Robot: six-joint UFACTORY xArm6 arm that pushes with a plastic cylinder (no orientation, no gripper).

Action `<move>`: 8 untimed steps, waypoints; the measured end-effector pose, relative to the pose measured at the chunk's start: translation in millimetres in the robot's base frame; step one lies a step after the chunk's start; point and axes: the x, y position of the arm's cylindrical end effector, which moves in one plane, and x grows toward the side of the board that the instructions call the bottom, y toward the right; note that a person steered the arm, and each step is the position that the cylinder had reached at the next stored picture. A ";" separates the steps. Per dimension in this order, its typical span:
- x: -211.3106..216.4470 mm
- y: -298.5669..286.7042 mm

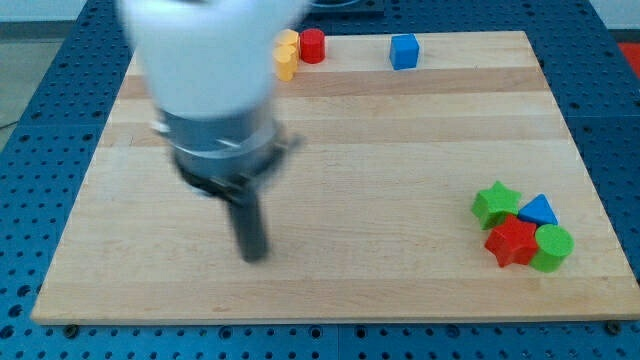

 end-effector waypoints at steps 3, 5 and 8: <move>-252.7 -180.7; -345.2 -156.1; -344.4 -6.6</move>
